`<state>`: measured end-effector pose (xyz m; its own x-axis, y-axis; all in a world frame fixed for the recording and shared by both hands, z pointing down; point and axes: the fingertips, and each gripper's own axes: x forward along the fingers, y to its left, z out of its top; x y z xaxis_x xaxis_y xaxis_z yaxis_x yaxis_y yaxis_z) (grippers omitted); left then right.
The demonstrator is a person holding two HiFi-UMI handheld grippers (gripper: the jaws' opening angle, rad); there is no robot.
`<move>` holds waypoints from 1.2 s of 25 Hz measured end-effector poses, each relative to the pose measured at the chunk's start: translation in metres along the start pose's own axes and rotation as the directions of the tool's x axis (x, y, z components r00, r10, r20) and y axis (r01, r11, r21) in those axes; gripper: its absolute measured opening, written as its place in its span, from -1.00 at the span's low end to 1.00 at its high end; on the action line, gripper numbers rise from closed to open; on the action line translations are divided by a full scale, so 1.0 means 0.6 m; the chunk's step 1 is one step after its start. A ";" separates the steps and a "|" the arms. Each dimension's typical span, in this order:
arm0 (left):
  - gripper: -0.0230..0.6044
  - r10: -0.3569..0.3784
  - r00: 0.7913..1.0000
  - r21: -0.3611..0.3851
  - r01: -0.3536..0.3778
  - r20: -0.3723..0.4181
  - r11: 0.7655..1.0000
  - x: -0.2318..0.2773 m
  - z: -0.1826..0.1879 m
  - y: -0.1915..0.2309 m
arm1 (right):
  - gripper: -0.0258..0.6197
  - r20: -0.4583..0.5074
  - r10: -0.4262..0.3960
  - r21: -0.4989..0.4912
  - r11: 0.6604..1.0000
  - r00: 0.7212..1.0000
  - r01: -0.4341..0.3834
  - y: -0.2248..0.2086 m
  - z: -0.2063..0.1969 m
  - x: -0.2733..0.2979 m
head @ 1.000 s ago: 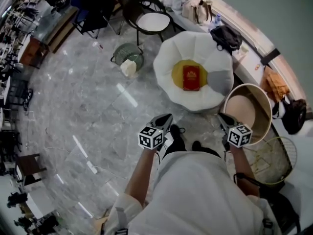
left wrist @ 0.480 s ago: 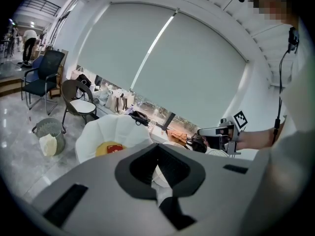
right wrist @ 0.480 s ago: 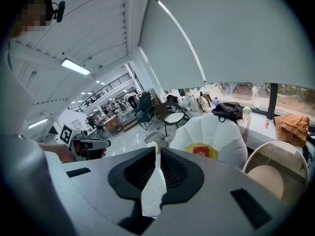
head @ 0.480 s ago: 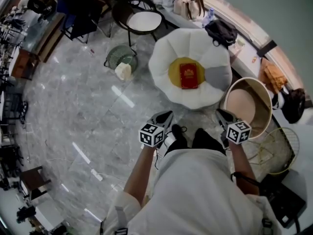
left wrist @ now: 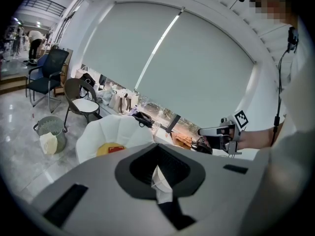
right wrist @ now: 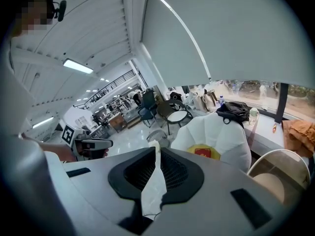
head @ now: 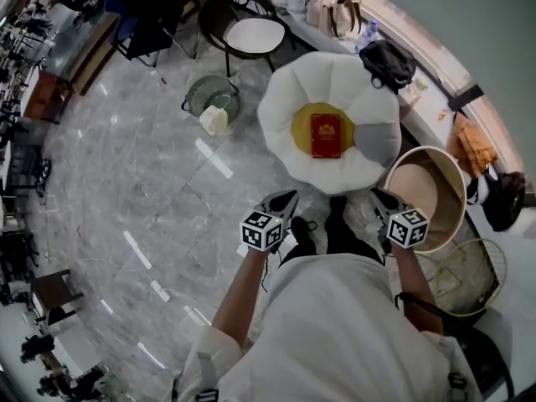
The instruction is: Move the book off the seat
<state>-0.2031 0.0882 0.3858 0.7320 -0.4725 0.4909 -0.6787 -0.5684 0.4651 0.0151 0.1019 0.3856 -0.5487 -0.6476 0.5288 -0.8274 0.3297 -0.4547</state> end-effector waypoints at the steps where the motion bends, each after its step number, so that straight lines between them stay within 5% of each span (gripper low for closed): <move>1: -0.92 0.011 1.000 -0.006 -0.011 0.005 1.000 0.007 0.002 0.001 | -0.76 -0.008 0.011 -0.005 1.000 1.000 -0.011 -0.007 0.006 0.006; 16: -0.92 0.123 0.992 -0.075 -0.121 0.019 0.990 0.168 0.055 0.017 | -0.76 -0.128 0.146 -0.018 0.989 0.981 -0.149 -0.155 0.070 0.100; 30: -0.92 0.128 0.991 -0.064 -0.130 -0.030 0.989 0.250 0.101 0.076 | -0.76 -0.155 0.170 0.068 0.985 0.973 -0.161 -0.210 0.081 0.172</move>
<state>-0.1207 -0.0495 0.4358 0.6370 -0.5207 0.5684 -0.7703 -0.4579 0.4437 0.0687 -0.0401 0.4624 -0.6930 -0.4677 0.5486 -0.7182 0.3824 -0.5813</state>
